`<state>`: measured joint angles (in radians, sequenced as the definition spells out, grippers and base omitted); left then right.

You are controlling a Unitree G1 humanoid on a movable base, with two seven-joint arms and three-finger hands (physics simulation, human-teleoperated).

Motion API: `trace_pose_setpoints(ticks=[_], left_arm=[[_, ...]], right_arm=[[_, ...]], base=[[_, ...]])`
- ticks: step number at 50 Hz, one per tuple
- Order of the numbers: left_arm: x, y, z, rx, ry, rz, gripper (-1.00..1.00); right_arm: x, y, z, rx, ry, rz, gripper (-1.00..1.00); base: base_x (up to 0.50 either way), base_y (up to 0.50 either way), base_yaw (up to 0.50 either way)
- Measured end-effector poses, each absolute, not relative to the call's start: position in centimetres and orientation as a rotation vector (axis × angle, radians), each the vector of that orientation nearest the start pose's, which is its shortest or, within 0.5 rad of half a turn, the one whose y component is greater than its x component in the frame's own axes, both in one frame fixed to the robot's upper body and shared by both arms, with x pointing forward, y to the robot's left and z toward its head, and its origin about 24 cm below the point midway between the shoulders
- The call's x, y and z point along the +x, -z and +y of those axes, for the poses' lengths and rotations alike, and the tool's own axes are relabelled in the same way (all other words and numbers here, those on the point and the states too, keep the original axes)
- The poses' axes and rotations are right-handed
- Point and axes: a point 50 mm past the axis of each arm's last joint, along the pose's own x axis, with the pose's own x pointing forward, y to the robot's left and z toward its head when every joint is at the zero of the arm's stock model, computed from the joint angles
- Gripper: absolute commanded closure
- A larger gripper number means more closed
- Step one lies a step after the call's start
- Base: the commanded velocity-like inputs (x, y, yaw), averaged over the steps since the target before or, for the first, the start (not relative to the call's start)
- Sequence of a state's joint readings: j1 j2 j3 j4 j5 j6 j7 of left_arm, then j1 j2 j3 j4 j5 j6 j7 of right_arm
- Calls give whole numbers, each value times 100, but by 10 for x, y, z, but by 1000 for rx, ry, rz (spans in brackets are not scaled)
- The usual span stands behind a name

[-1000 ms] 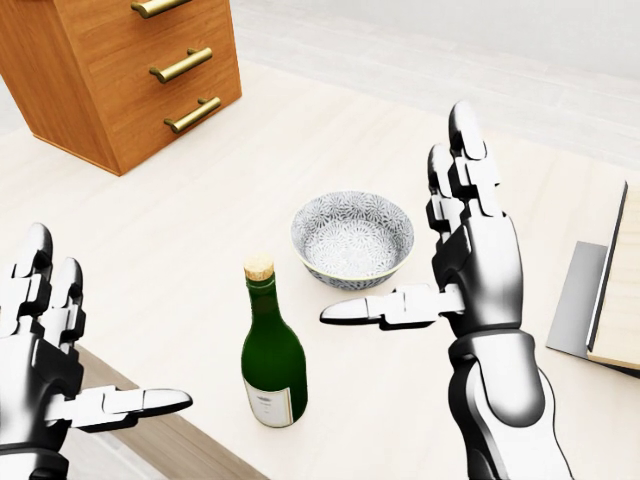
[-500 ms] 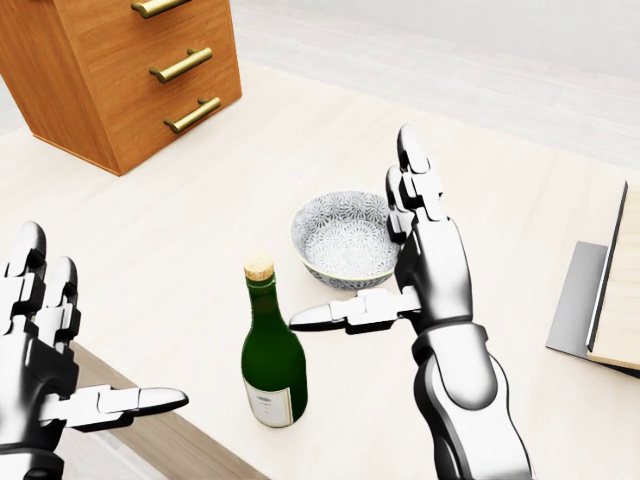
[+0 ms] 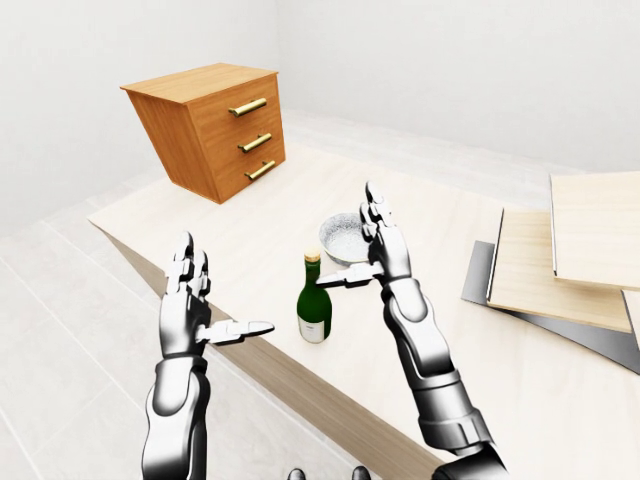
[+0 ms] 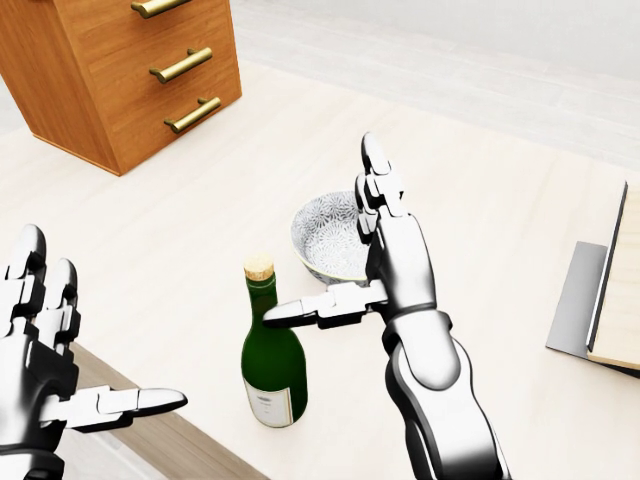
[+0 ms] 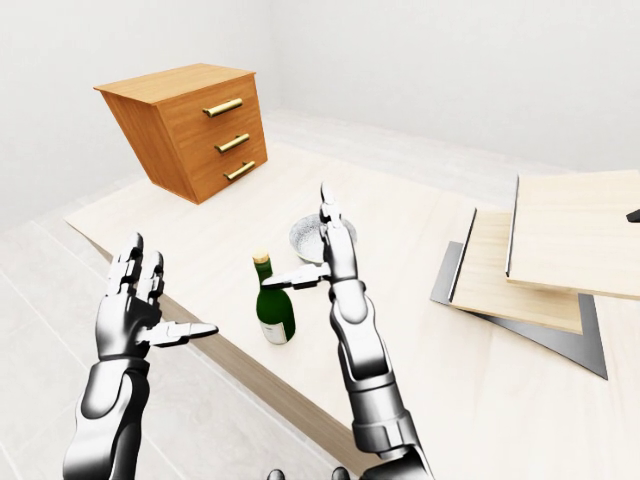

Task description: Put the wine bottle on the wine rack.

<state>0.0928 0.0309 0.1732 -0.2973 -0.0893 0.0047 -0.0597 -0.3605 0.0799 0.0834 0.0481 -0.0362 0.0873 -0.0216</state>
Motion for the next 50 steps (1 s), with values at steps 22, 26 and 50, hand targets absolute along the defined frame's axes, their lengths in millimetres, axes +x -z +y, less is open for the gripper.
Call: trace_pose_setpoints(ticks=[22, 26, 50], left_arm=[[228, -90, 198, -17, -120, -211, -100], [228, -89, 198, -17, -121, -211, -100], [226, -88, 199, -18, -122, -211, -100]], right_arm=[[300, -121, -68, 43, -284, -226, -100], [296, -124, -64, 57, -319, -241, -100], [294, -123, -65, 75, -348, -239, -100]], base=[[0, 0, 0], [0, 0, 0], [0, 0, 0]])
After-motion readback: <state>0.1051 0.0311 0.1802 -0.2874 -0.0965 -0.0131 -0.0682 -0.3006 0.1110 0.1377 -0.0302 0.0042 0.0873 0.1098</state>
